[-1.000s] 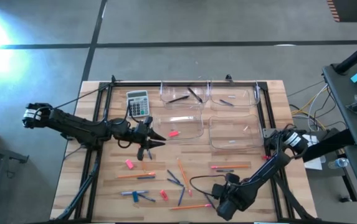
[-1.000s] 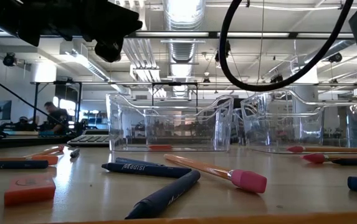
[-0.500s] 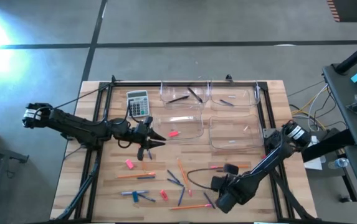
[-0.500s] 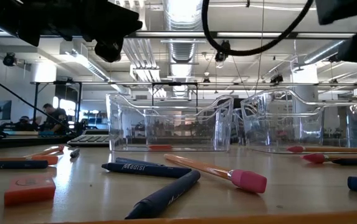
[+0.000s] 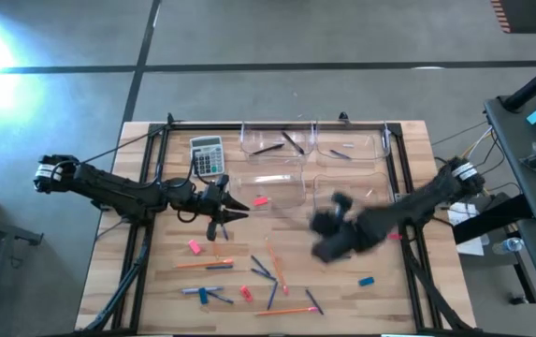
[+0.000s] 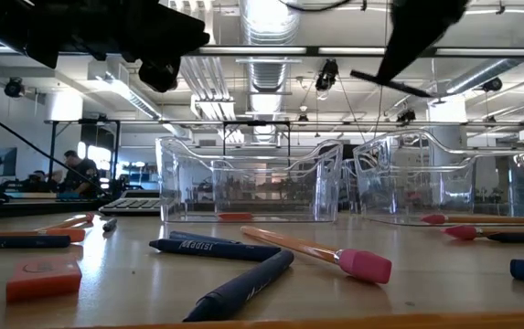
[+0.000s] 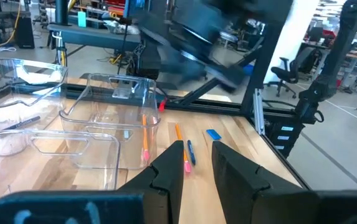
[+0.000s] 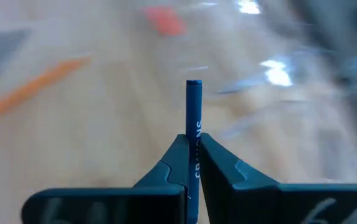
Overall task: Sort crayons/erasers/pens/pencils in bins
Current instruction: Put the blue crayon into the top right transparent bin, then put the blue eraser into the bottom left transparent bin
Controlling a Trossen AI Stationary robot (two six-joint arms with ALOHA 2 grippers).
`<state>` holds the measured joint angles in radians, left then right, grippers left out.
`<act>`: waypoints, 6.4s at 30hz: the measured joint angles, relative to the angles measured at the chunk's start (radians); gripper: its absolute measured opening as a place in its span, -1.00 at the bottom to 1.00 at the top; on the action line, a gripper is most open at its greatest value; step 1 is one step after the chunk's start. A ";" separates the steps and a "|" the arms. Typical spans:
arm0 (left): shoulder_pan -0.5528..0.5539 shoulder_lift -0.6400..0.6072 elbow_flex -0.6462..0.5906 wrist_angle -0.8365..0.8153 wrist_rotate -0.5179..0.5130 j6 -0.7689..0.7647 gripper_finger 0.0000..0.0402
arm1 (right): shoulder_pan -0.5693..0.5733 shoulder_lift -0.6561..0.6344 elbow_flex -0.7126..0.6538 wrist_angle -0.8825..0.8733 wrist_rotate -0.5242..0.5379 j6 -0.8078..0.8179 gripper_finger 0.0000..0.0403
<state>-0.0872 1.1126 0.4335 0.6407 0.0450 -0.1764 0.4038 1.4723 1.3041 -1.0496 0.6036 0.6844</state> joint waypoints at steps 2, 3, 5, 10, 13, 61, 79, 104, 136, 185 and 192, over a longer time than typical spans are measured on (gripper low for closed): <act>0.000 0.000 0.000 0.000 -0.001 0.000 -0.65 | -0.099 -0.039 0.000 -0.052 0.037 -0.044 -0.93; 0.000 0.000 0.000 0.002 -0.001 0.000 -0.65 | -0.154 -0.060 0.000 -0.062 0.047 -0.078 -0.93; 0.000 0.000 0.000 0.002 -0.002 0.000 -0.65 | -0.278 -0.096 -0.001 -0.062 0.049 -0.142 -0.93; 0.000 0.000 0.000 0.003 -0.002 0.000 -0.65 | -0.617 -0.108 -0.018 -0.064 -0.013 -0.336 -0.93; 0.000 0.000 0.000 0.003 -0.002 0.000 -0.65 | -0.802 -0.100 -0.050 -0.038 -0.141 -0.414 -0.93; 0.000 0.000 -0.001 0.005 -0.080 0.000 -0.65 | 0.225 -0.520 -0.246 0.304 -0.106 -0.105 -0.40; 0.000 0.000 -0.001 0.003 -0.080 -0.007 -0.65 | 0.448 0.048 -0.272 0.040 -0.504 0.292 -0.10; -0.001 0.055 0.006 0.033 -0.074 -0.026 -0.65 | 0.521 0.114 -0.250 0.163 -0.462 1.130 0.17; 0.000 0.056 0.004 0.031 -0.075 -0.026 -0.65 | 0.525 0.322 -0.164 0.039 -0.602 1.240 -0.24; -0.001 0.048 0.008 0.032 -0.047 0.003 -0.65 | 0.260 -0.155 -0.083 0.177 0.054 0.408 -0.96; -0.001 0.045 0.010 0.032 -0.047 0.000 -0.65 | -0.056 -0.288 -0.301 0.755 -0.185 -0.066 -0.96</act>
<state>-0.0879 1.1572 0.4431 0.6731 -0.0017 -0.1764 0.3477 1.1847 1.0035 -0.2951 0.4191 0.6186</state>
